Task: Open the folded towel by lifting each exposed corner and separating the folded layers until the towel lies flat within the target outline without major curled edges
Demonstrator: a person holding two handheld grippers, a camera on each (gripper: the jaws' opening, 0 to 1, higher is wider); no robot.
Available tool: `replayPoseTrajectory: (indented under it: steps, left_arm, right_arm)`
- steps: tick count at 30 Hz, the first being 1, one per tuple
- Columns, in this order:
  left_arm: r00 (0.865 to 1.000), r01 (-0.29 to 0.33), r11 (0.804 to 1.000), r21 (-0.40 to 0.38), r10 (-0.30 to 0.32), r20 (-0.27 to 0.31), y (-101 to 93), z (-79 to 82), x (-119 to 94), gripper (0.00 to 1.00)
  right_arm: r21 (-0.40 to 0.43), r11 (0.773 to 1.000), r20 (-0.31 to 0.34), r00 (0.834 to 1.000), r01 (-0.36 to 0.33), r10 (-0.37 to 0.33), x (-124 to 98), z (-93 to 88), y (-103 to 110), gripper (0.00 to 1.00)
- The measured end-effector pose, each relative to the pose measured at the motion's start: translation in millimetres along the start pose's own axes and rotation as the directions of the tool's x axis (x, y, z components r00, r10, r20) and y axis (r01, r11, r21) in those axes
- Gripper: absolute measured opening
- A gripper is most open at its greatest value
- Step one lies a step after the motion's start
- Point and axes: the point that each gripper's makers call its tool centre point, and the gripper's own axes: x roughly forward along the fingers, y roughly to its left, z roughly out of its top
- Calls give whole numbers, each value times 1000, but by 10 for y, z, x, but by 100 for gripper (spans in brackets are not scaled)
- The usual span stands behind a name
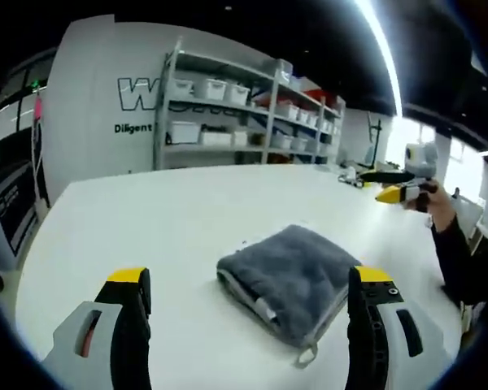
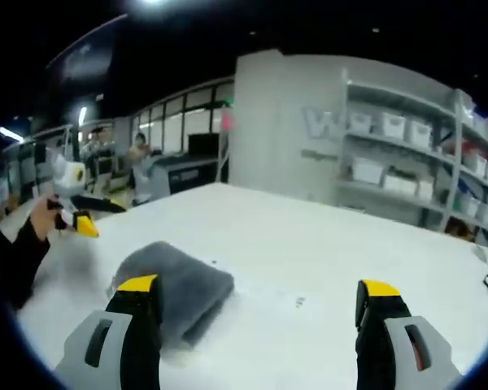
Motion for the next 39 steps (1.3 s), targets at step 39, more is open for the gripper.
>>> replayPoseTrajectory:
  steps: [39]
  left_arm:
    - [988, 82, 987, -140, -99, -121, -144, -589, 431, 88]
  right_arm:
    - [49, 990, -138, 980, -136, 141, 478, -578, 627, 100]
